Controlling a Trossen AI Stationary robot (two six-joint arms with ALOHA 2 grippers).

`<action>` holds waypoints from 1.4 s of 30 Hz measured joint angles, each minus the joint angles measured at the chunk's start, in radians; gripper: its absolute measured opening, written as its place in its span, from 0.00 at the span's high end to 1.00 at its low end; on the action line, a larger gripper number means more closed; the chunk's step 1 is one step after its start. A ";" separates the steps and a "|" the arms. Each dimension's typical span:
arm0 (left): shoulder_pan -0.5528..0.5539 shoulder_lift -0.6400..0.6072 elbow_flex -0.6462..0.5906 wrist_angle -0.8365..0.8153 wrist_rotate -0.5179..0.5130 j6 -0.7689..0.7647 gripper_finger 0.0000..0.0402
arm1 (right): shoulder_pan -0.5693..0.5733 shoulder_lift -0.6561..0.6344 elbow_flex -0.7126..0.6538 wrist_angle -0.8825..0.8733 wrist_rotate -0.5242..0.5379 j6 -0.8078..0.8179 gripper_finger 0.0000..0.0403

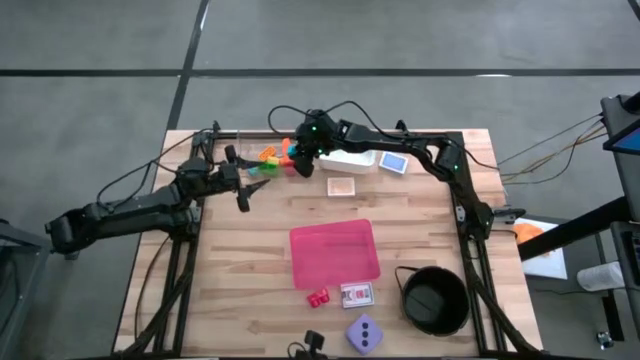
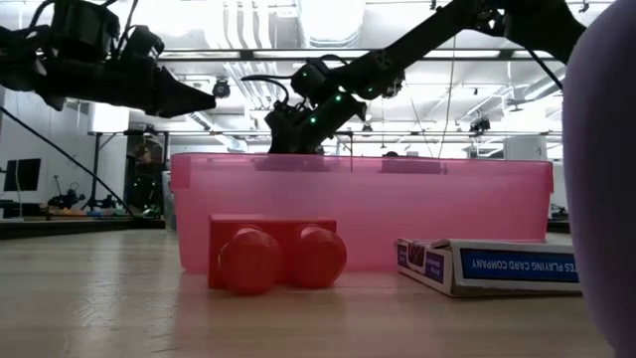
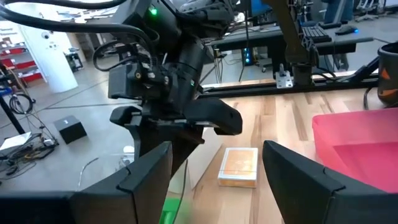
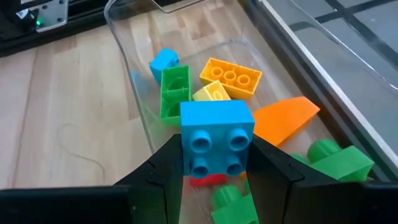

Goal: Pick & Place Toys
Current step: Put the blue game piece into the transparent bin, then put the red game piece into the transparent bin

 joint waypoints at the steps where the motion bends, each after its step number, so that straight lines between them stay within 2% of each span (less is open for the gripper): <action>1: 0.000 0.000 0.000 0.000 0.000 0.000 0.36 | 0.000 0.000 0.000 -0.003 0.000 0.001 0.66; 7: 0.000 0.000 0.000 0.000 0.000 0.000 0.36 | 0.000 -0.002 0.000 -0.004 0.004 0.009 0.33; 11: 0.000 0.000 0.000 0.000 0.000 0.001 0.36 | 0.000 -0.002 0.000 -0.005 0.018 0.011 0.21; 18: 0.000 0.000 0.000 0.000 0.000 0.000 0.36 | 0.000 -0.003 0.001 -0.051 0.018 0.015 0.19; 24: 0.000 0.000 0.000 0.000 0.000 0.003 0.36 | 0.000 -0.003 0.056 -0.146 0.019 -0.027 0.18; 31: 0.000 0.000 0.000 0.000 0.000 0.003 0.36 | 0.018 -0.004 0.098 -0.165 0.027 -0.064 0.18; 39: 0.000 0.001 0.000 -0.001 0.000 0.003 0.36 | 0.068 -0.004 0.103 -0.315 0.200 -0.169 0.18; 42: 0.000 0.001 0.000 -0.001 0.000 0.003 0.36 | 0.072 -0.005 0.103 -0.331 0.207 -0.167 0.18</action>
